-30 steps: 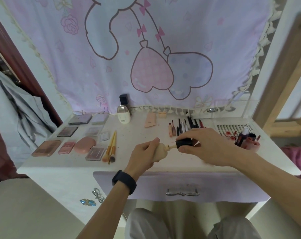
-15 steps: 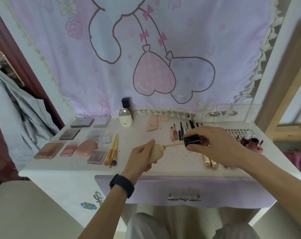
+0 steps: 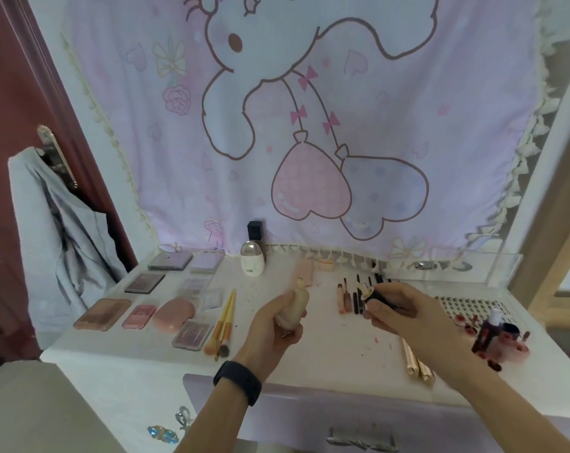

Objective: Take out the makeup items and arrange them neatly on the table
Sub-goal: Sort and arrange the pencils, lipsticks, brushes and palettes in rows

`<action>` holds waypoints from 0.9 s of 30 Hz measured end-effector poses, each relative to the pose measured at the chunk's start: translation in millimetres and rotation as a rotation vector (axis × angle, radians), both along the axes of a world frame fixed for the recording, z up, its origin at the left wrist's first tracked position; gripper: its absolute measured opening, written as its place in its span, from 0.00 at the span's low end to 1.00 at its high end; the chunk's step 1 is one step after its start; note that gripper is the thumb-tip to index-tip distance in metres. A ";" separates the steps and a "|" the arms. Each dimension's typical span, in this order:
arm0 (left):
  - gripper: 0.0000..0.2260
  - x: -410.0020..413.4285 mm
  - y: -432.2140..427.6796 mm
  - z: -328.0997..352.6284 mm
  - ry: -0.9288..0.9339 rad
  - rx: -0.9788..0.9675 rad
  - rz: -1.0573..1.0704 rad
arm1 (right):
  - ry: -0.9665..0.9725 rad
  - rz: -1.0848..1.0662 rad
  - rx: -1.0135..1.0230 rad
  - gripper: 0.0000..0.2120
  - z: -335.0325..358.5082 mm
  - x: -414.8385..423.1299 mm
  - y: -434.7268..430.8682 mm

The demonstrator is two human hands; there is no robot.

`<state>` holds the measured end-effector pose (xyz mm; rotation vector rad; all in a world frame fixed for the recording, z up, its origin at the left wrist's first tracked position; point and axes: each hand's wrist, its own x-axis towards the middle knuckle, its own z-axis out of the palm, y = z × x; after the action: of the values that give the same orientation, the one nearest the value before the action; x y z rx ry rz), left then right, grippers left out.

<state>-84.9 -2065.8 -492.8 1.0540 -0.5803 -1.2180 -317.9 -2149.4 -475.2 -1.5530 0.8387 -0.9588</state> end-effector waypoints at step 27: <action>0.25 72.0 -104.7 -30.3 -1.309 0.174 -0.009 | 0.742 -0.198 -0.290 0.12 -49.1 111.7 -88.4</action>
<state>-12.9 -2170.5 -523.0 1.9580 -1.4679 -0.4331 -206.2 -2237.8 -524.3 -2.1554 1.4346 -0.6460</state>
